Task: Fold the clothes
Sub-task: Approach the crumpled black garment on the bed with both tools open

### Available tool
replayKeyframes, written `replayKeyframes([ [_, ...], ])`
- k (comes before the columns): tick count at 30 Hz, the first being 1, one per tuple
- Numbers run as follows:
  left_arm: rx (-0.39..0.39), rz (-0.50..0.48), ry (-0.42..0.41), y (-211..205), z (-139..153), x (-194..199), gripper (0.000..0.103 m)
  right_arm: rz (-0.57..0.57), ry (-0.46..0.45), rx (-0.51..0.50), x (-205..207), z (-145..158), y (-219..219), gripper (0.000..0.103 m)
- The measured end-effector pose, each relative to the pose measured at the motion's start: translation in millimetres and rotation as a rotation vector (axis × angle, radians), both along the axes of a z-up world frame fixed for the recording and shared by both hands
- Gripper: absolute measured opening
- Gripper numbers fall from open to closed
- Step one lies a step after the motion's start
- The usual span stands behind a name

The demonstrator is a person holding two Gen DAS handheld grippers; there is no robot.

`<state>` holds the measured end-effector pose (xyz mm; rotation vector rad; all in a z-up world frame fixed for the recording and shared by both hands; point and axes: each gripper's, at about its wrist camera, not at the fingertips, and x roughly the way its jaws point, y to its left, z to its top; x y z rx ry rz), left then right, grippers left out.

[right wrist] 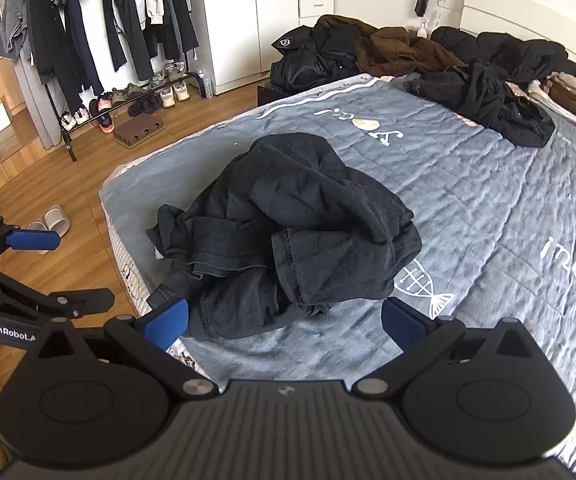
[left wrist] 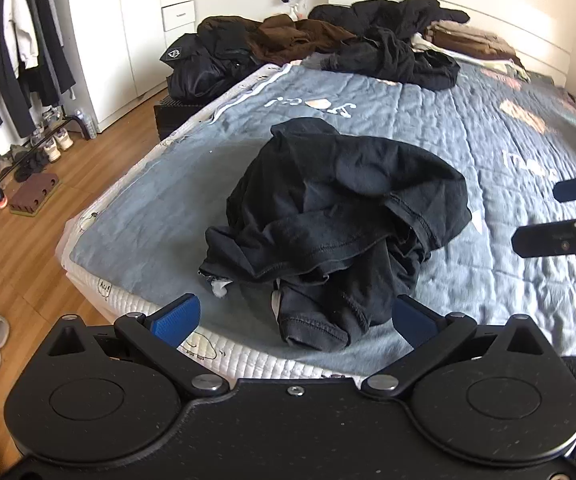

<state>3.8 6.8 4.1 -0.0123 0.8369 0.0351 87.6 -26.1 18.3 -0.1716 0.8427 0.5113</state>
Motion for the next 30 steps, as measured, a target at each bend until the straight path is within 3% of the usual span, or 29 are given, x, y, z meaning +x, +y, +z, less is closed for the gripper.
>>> replayKeyframes([
  [10,0.065,0.004,0.015,-7.7,-1.9,3.0,0.103,0.004,-0.017,0.006,0.3,2.1,0.3,0.103],
  [30,0.111,0.018,0.008,-5.4,-2.9,6.5,0.103,0.02,-0.008,0.026,4.2,-0.7,2.0,0.103],
])
